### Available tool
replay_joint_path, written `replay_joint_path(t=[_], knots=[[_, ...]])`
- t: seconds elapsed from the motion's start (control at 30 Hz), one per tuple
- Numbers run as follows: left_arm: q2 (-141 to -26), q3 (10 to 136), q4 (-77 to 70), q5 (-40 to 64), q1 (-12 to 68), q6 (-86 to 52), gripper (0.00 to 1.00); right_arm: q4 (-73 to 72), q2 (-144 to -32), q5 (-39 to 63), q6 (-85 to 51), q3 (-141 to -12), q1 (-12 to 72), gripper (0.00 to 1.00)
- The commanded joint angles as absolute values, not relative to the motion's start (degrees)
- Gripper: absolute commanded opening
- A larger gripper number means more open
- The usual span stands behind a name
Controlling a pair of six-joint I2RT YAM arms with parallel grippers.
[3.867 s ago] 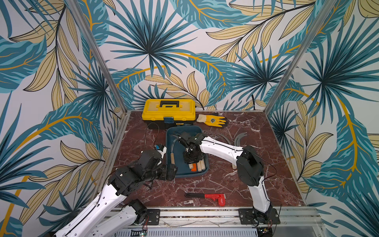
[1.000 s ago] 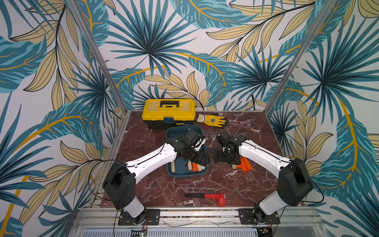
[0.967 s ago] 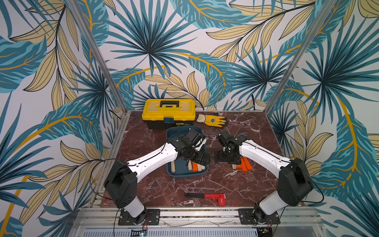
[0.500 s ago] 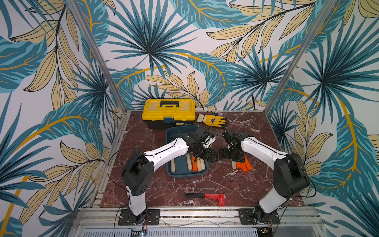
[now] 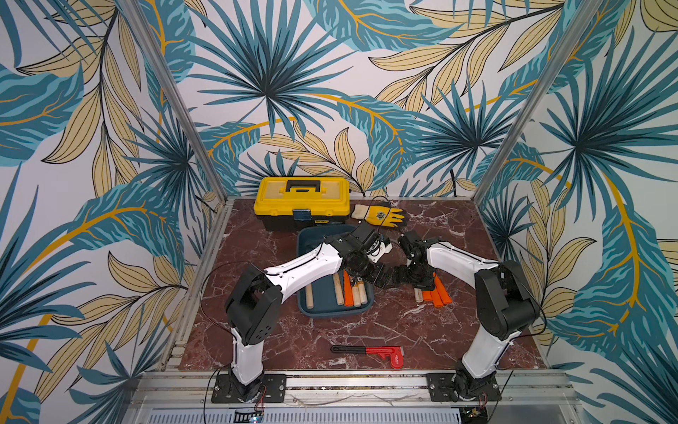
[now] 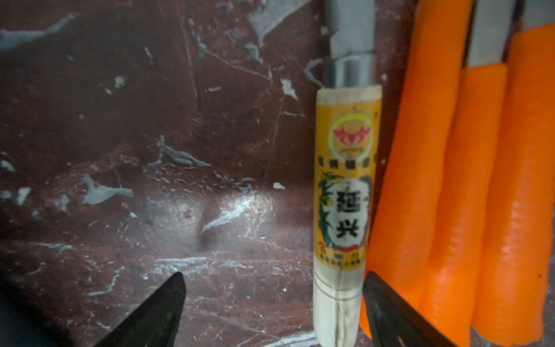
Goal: Put small sickles into storage boxes
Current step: Pick up the sickle at the center of the board.
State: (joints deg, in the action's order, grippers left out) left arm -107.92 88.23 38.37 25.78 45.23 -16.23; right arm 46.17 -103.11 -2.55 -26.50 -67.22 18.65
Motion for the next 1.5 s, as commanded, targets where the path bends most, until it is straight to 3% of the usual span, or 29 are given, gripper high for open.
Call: replay_joint_path(t=[0.0,0.13,0.47,0.73,0.8,1.47], knots=[[-107.93,88.91,37.88,26.46,44.52,-15.23,0.99,45.37,-104.90,-1.63,-26.01,-68.10,18.36,0.87],[-107.39,88.09,37.88,26.41,44.06,-15.55,0.99,44.83,-106.42,-1.32,-25.67,-68.15,18.20,0.81],[-105.91,86.34,37.88,25.71,43.99,-15.97,0.99,44.30,-107.36,-0.45,-25.13,-67.41,18.19,0.48],[-104.38,85.34,37.88,25.15,43.92,-16.40,0.99,45.52,-105.71,-0.39,-25.01,-67.63,18.19,0.07],[-103.82,84.93,37.88,24.88,43.95,-16.47,1.00,45.86,-104.83,-0.37,-25.13,-67.67,18.18,0.00],[-92.96,74.06,35.54,20.70,45.21,-19.94,0.99,48.99,-95.73,-0.99,-28.89,-66.77,22.66,0.00]])
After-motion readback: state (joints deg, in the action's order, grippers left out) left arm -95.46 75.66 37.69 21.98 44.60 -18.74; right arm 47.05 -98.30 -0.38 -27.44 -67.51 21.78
